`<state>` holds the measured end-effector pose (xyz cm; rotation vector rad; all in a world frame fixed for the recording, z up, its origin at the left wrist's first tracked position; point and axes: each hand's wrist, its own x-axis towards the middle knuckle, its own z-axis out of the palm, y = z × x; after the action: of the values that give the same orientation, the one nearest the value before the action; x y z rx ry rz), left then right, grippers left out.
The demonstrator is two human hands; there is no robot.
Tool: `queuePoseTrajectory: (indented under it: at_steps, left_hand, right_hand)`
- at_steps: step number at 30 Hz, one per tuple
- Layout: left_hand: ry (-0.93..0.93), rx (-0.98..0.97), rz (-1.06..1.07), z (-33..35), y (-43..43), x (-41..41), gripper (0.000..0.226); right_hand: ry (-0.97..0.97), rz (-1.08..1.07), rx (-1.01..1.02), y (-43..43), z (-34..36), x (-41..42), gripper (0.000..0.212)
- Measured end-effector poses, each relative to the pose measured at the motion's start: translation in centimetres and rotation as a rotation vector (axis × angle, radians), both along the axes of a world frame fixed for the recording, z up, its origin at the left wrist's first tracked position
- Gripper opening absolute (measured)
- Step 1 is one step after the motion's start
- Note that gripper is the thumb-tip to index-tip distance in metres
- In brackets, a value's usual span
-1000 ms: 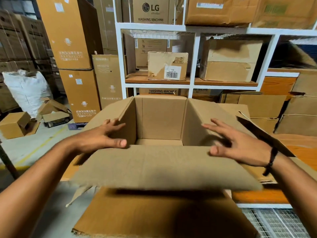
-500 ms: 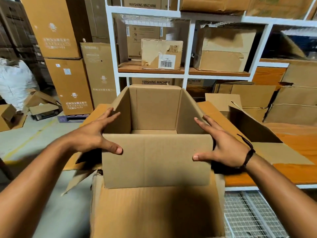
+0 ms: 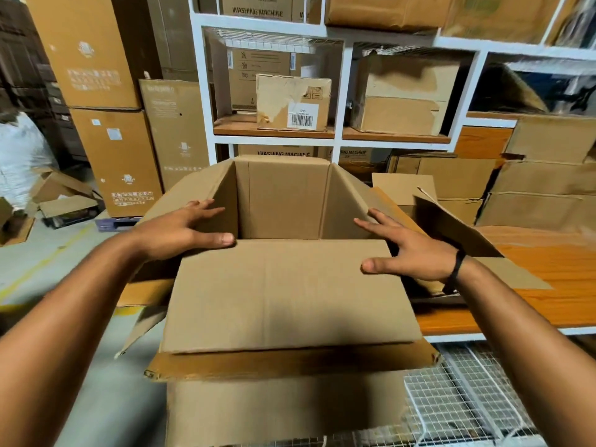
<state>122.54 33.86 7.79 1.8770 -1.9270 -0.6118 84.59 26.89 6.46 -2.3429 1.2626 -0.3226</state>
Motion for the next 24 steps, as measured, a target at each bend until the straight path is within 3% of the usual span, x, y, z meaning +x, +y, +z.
queuePoseTrajectory:
  at_steps: [3, 7, 10, 12, 14, 20, 24]
  left_hand:
    - [-0.021, -0.111, 0.038, 0.7, 0.4, -1.4, 0.098]
    - [-0.053, -0.123, -0.02, 2.5, 1.2, -3.8, 0.103]
    - [-0.142, -0.099, -0.089, 3.1, 1.9, -6.2, 0.093]
    - [-0.248, -0.083, -0.163, 3.0, 2.1, -7.4, 0.101]
    - [-0.292, -0.085, -0.232, 2.9, 2.3, -8.1, 0.11]
    - [-0.254, -0.162, -0.404, 3.6, 2.9, -10.9, 0.106]
    - [-0.255, -0.208, -0.472, 4.9, 3.9, -14.0, 0.082]
  right_hand:
    - [-0.069, -0.005, -0.033, 0.1, 0.3, -0.2, 0.115]
    - [-0.17, -0.06, -0.132, 0.0, 1.3, -0.4, 0.106]
    - [-0.254, -0.141, -0.202, 0.2, 2.3, -0.7, 0.075]
    - [-0.26, -0.182, -0.254, 0.3, 2.5, -1.1, 0.062]
    - [-0.258, -0.227, -0.292, 0.8, 2.5, -1.7, 0.059]
    - [-0.247, -0.351, -0.362, 3.8, 1.7, -4.9, 0.058]
    - [-0.213, -0.427, -0.374, 5.4, 1.8, -8.0, 0.06]
